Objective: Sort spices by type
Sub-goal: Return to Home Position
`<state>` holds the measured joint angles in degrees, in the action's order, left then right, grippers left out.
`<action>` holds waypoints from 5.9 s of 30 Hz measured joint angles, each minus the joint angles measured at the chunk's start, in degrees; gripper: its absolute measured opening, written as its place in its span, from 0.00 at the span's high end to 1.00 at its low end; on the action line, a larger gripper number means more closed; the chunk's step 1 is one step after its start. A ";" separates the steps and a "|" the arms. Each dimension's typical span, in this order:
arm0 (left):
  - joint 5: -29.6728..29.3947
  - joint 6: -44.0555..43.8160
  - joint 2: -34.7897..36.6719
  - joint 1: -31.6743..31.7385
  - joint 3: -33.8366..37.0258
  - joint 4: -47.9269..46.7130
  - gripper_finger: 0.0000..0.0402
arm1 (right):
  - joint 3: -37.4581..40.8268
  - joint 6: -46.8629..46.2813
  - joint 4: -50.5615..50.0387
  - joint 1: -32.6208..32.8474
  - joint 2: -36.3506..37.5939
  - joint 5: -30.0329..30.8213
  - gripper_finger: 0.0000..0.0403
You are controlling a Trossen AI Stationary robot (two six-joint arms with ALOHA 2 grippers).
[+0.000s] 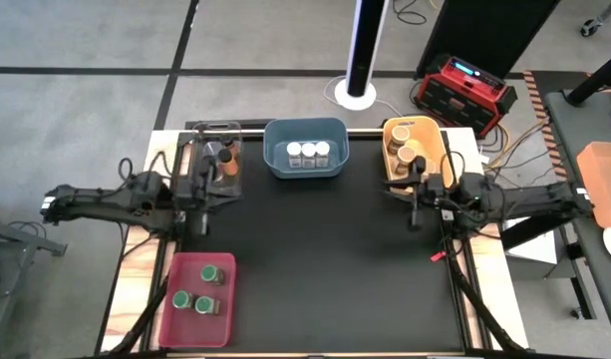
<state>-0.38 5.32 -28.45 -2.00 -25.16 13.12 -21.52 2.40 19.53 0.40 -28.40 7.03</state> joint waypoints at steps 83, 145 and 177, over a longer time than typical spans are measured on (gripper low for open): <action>-6.58 -5.00 17.14 -0.19 24.08 -4.19 1.00 | 20.90 -5.48 -18.85 2.97 28.33 -10.03 0.85; -6.58 -5.00 13.78 -0.19 24.08 -4.23 1.00 | 20.81 -9.89 -18.66 2.99 17.42 -10.03 0.82; -6.58 -5.00 13.79 -0.19 24.08 -4.22 1.00 | 20.79 -9.89 -18.62 2.99 17.42 -10.02 0.80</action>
<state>-6.96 0.32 -14.66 -2.20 -1.08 8.89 -0.73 -7.49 0.91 3.40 -10.98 -3.00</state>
